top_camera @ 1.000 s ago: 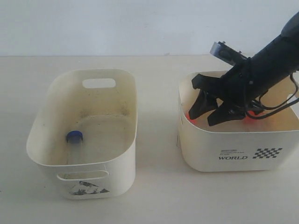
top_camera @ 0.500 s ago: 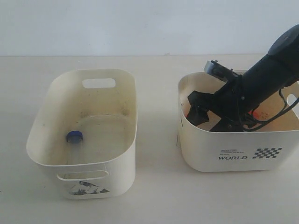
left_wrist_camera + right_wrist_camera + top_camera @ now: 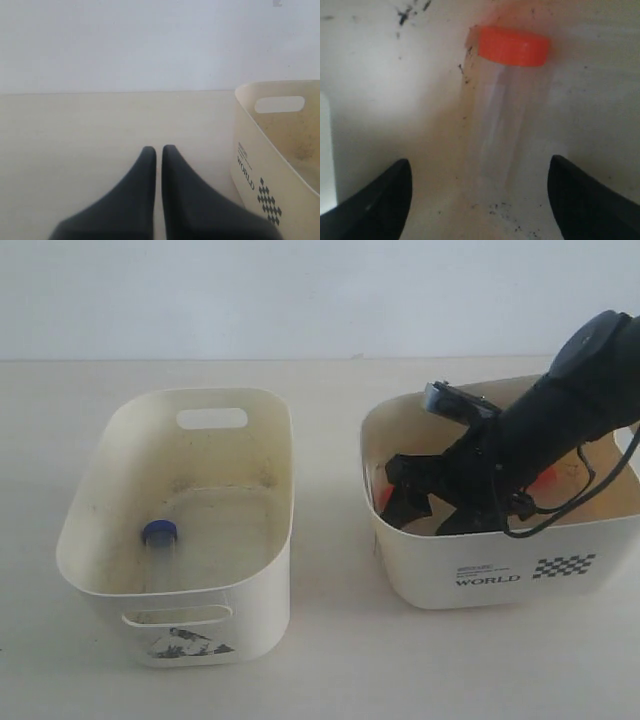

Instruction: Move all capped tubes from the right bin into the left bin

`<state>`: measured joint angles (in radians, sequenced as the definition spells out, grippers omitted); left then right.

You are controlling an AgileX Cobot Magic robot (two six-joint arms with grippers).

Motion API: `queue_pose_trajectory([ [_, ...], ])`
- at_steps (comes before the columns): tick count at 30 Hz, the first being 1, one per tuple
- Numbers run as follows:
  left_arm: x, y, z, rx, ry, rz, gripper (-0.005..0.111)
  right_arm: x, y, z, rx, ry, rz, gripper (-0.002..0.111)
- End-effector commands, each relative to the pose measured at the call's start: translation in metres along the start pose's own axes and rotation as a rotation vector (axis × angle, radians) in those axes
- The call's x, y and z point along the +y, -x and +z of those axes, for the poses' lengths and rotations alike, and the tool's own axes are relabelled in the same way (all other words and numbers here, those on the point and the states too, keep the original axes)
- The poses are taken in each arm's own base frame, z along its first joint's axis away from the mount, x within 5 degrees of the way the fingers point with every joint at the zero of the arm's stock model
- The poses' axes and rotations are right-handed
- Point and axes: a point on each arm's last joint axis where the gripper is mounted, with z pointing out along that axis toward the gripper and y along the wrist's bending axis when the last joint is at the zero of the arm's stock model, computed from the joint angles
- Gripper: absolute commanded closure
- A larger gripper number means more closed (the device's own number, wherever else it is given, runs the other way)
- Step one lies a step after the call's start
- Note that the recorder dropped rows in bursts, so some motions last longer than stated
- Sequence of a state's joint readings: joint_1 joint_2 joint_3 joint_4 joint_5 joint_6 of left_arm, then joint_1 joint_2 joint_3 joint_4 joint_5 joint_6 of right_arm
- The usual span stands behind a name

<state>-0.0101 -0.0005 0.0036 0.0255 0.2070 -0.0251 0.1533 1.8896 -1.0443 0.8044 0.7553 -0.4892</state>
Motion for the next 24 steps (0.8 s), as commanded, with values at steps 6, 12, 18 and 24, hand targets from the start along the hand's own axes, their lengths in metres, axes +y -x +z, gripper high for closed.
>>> queue_pose_trajectory([
  [6,0.000,0.002,0.000,-0.008,-0.001,-0.016,0.102,0.001,-0.004,0.001,0.018,0.003,0.015,0.037],
  [12,0.000,0.002,0.000,-0.008,-0.001,-0.016,0.102,0.000,-0.004,0.004,0.025,-0.001,0.043,0.037],
  [18,0.000,0.002,0.000,-0.008,-0.001,-0.016,0.102,-0.009,-0.007,0.019,0.075,-0.007,0.082,0.037],
  [24,0.000,0.002,0.000,-0.008,-0.001,-0.016,0.102,-0.014,-0.007,0.027,0.088,-0.017,0.097,0.037],
])
